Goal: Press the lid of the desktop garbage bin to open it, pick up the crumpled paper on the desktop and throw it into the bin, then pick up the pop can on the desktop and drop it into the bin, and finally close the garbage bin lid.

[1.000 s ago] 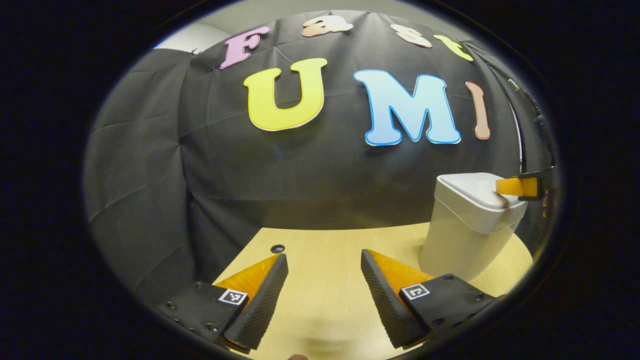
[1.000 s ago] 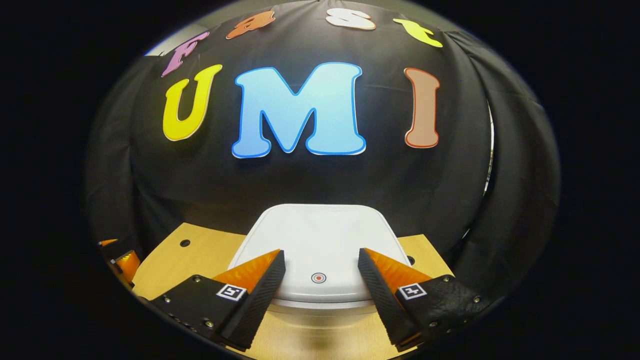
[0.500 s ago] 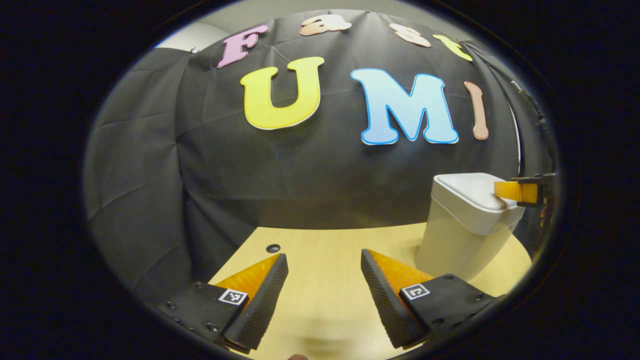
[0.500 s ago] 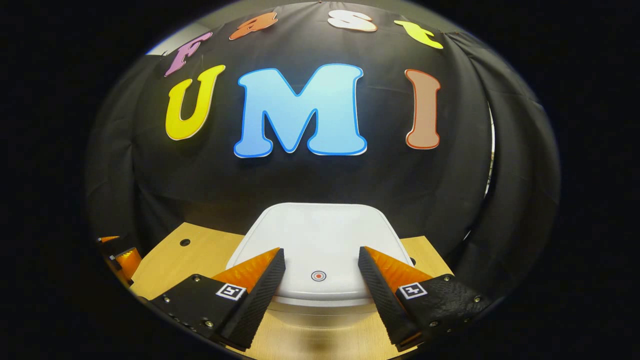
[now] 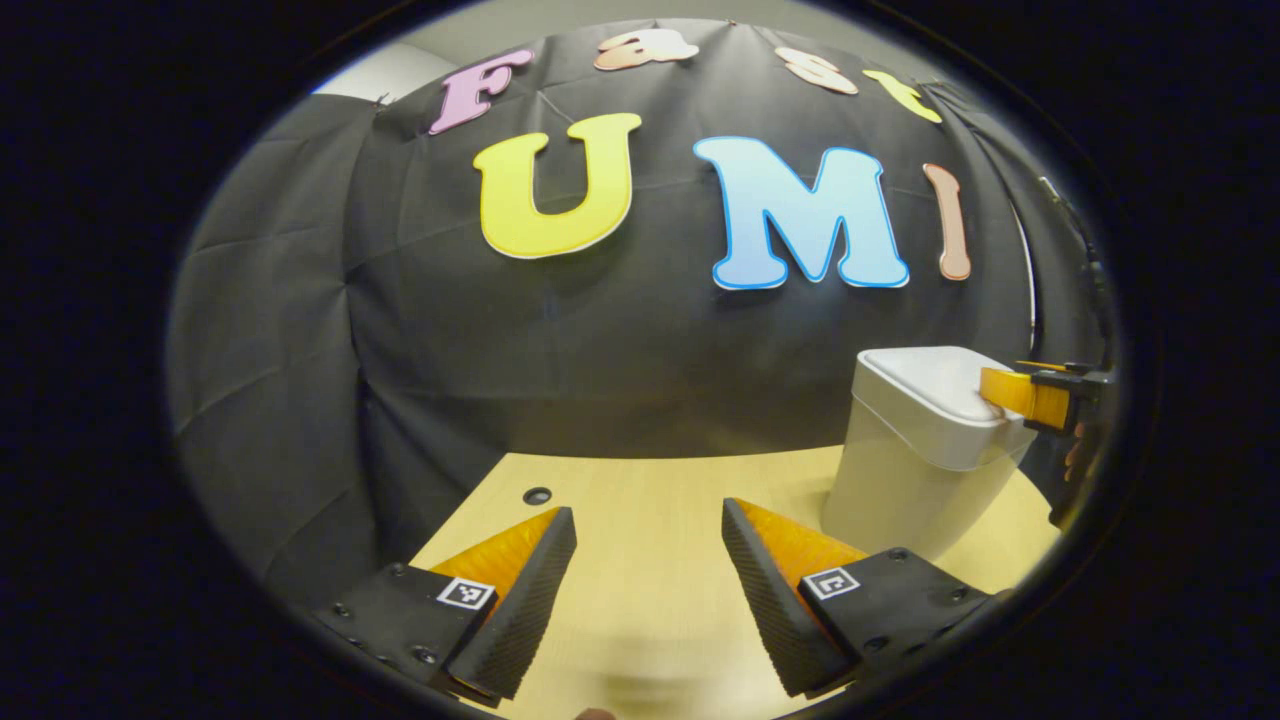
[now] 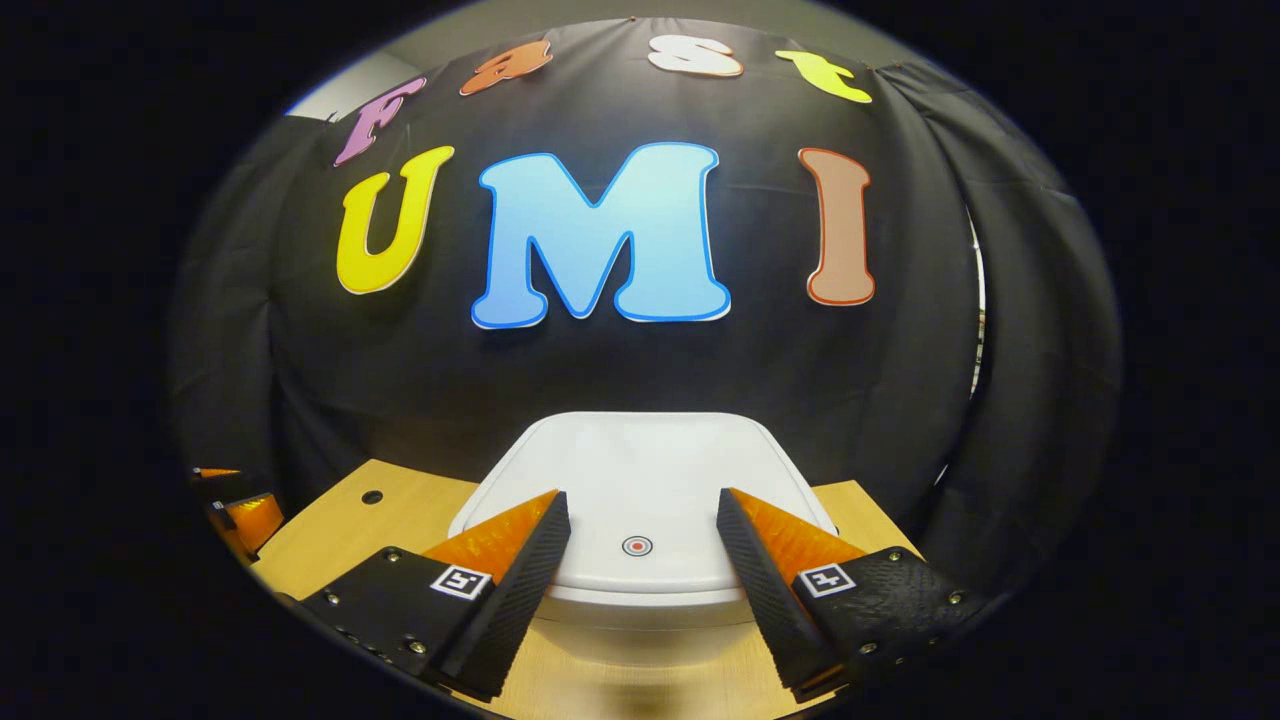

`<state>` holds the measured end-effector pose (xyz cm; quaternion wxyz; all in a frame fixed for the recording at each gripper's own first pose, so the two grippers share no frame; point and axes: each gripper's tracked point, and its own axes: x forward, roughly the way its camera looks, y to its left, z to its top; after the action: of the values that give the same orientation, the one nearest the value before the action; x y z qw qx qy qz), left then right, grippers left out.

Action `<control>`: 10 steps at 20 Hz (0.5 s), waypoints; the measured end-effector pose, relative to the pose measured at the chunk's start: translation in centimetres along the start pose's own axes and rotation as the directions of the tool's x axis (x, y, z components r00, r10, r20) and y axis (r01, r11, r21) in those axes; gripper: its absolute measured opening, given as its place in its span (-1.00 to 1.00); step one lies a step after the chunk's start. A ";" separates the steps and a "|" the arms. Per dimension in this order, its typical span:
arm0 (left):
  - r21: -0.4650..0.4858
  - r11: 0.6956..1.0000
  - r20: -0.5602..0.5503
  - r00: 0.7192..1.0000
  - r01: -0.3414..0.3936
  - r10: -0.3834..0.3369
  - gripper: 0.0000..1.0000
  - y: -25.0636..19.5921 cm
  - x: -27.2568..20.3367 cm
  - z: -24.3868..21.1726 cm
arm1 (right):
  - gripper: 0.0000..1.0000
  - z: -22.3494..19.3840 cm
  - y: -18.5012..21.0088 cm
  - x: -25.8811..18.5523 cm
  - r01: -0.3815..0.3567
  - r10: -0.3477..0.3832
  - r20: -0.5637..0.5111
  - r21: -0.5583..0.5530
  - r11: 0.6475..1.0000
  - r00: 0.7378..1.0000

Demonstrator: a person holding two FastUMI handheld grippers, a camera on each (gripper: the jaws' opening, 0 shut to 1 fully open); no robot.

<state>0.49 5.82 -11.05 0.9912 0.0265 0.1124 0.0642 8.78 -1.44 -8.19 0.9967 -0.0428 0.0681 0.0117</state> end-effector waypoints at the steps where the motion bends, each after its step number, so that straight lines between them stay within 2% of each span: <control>1: 0.002 1.000 0.001 1.000 -0.001 0.001 0.92 -0.1 -0.2 -0.1 | 0.92 0.1 0.0 0.0 0.002 -0.002 0.004 0.002 1.000 1.000; 2: 0.002 1.000 0.002 1.000 -0.003 0.003 1.00 0.0 -0.2 -0.1 | 0.92 0.2 -0.1 -0.1 0.003 -0.003 0.006 0.007 1.000 1.000; 7: 0.007 1.000 0.016 1.000 -0.005 0.004 1.00 0.0 -0.3 0.5 | 0.91 0.5 0.0 -0.1 0.002 -0.002 0.016 0.020 1.000 1.000; 8: 0.001 1.000 0.021 1.000 -0.001 0.001 0.92 -0.1 -0.3 0.7 | 0.90 0.5 0.0 -0.1 0.001 -0.002 0.014 0.022 1.000 1.000; 10: -0.007 1.000 0.030 1.000 0.002 -0.001 0.92 -0.3 -0.3 1.0 | 0.89 0.6 0.0 -0.1 0.001 -0.001 0.014 0.017 1.000 1.000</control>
<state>0.45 5.46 -9.99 0.9929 0.0236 0.0975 0.0634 8.80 -1.38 -7.59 0.9975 -0.0344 0.0611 0.0109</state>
